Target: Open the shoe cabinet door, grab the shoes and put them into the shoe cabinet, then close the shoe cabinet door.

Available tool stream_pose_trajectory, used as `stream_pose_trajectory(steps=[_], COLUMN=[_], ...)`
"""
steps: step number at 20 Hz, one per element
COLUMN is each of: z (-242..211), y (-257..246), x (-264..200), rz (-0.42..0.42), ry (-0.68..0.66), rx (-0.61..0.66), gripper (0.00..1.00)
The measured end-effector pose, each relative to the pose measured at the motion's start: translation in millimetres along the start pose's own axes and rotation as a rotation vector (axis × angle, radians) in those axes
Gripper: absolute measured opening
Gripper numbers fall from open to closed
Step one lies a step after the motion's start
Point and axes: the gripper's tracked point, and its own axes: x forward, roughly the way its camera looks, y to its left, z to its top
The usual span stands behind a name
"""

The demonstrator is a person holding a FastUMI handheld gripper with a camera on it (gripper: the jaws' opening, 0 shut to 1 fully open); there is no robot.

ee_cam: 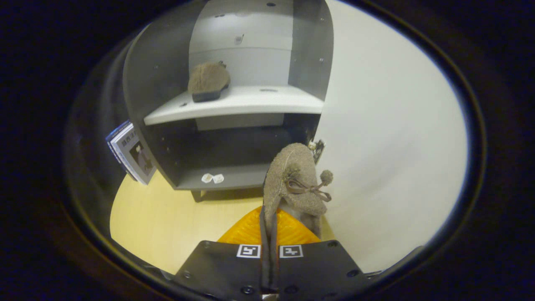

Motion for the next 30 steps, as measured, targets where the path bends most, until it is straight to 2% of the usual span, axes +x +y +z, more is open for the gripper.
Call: stream_pose_trajectory(steps=[5, 13, 23, 30], z=[60, 143, 229, 251], y=[-10, 5, 26, 34], x=[-23, -25, 33, 88], rz=[-0.032, 0.001, 0.045, 0.059], ry=[-0.104, -0.222, -0.265, -0.225], rx=[0.008, -0.004, -0.069, -0.103], gripper=[0.03, 0.02, 0.02, 0.02])
